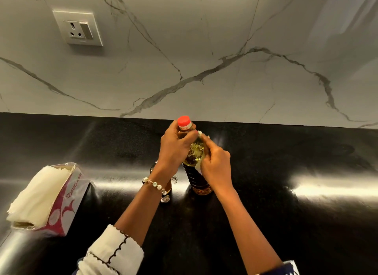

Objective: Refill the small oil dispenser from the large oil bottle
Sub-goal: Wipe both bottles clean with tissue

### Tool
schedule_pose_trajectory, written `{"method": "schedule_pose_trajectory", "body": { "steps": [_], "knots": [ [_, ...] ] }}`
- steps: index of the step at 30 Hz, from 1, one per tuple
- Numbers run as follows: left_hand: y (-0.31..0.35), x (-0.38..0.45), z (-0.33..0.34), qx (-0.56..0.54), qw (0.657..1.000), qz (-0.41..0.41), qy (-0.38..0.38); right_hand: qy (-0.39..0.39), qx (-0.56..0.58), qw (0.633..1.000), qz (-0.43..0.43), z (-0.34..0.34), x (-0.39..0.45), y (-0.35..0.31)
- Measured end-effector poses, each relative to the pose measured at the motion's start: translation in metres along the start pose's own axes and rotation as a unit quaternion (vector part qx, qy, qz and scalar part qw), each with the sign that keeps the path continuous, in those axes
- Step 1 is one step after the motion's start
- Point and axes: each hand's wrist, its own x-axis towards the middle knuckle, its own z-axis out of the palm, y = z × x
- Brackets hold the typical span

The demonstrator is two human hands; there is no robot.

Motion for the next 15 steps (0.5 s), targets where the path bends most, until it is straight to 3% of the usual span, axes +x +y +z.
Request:
{"method": "schedule_pose_trajectory", "body": {
  "steps": [3,10,15],
  "knots": [
    [-0.001,0.000,0.001,-0.017,1.000,-0.011,0.000,-0.043,-0.021,0.999,0.027,-0.012,-0.007,0.009],
    [-0.002,-0.001,0.004,-0.084,0.996,0.011,-0.035,-0.030,0.016,0.999,0.007,-0.011,-0.008,-0.005],
    [-0.003,0.003,-0.002,-0.061,0.989,0.046,-0.129,-0.020,0.033,0.992,0.118,-0.024,-0.008,0.023]
  ]
}}
